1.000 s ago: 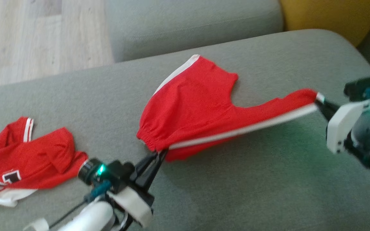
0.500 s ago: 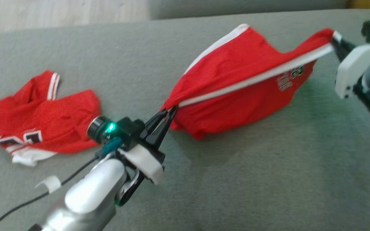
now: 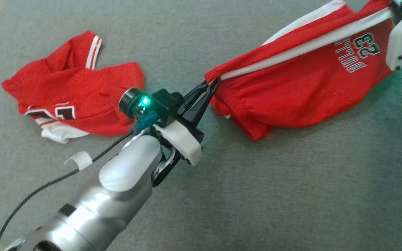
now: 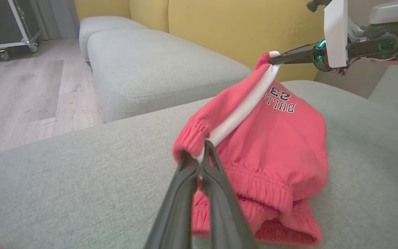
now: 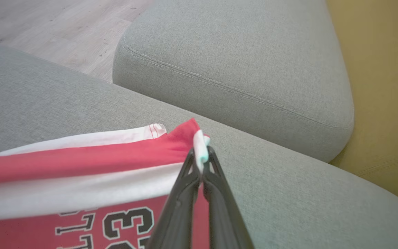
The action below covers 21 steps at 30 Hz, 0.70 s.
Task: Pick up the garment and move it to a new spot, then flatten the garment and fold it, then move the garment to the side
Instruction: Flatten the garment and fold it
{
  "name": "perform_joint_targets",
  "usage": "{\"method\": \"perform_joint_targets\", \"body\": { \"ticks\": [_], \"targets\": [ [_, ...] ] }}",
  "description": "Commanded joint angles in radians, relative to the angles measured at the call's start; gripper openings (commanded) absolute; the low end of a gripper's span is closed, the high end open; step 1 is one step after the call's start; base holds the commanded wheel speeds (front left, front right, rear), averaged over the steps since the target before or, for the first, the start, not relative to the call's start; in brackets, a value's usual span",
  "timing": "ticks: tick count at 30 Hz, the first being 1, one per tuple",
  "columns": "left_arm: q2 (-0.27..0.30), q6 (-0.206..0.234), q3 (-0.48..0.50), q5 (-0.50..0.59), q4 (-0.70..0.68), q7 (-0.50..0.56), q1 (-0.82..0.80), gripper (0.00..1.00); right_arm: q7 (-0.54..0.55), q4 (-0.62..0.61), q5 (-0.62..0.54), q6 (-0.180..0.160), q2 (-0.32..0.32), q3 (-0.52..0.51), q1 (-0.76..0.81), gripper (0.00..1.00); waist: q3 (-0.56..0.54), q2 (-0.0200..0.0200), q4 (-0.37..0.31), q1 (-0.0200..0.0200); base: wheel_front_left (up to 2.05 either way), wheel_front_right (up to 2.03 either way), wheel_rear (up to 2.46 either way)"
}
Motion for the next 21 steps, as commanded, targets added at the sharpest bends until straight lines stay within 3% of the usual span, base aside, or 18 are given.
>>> {"method": "perform_joint_targets", "body": {
  "ticks": [1, 7, 8, 9, 10, 11, 12, 21],
  "targets": [
    [0.009, -0.009, 0.024, 0.005, -0.001, -0.013, -0.047, 0.0, -0.021, -0.005, -0.01, -0.001, -0.005, 0.002, -0.033, 0.0, 0.031, 0.0, 0.031, -0.0002, 0.0, 0.0, 0.0],
    [-0.028, -0.025, 0.005, 0.009, 0.068, -0.032, -0.086, 0.0, -0.065, 0.07, -0.021, -0.001, 0.004, 0.019, -0.083, 0.0, 0.063, 0.0, 0.063, -0.0002, 0.0, 0.0, 0.0],
    [-0.033, -0.027, 0.002, 0.01, 0.077, -0.035, -0.091, 0.0, -0.072, 0.083, -0.025, -0.001, 0.003, 0.024, -0.09, 0.68, 0.066, 0.0, 0.067, -0.0002, 0.0, 0.0, 0.0],
    [-0.038, -0.027, -0.001, 0.015, 0.083, -0.04, -0.098, 0.27, -0.079, 0.097, -0.021, -0.001, 0.004, 0.019, -0.097, 1.0, 0.069, 0.0, 0.07, -0.0002, 0.0, 0.0, 0.0],
    [-0.041, -0.024, 0.0, 0.019, 0.089, -0.045, -0.102, 0.57, -0.088, 0.109, -0.019, -0.001, 0.007, 0.02, -0.103, 1.0, 0.071, 0.0, 0.072, -0.0002, 0.0, 0.0, 0.0],
    [-0.045, -0.021, 0.005, 0.019, 0.094, -0.051, -0.104, 0.93, -0.101, 0.119, -0.02, -0.001, 0.009, 0.019, -0.11, 1.0, 0.072, 0.0, 0.073, -0.0002, 0.0, 0.0, 0.0],
    [-0.047, -0.018, 0.01, 0.019, 0.097, -0.055, -0.105, 1.0, -0.119, 0.126, -0.027, -0.001, 0.011, 0.025, -0.116, 1.0, 0.073, 0.0, 0.07, -0.0002, 0.0, 0.0, 0.0],
    [-0.022, 0.009, 0.088, 0.014, 0.103, -0.069, -0.084, 1.0, -0.27, 0.153, 0.012, -0.001, 0.048, 0.032, -0.109, 1.0, 0.01, 0.0, 0.02, -0.0002, 0.0, 0.0, 0.0]
  ]
}}
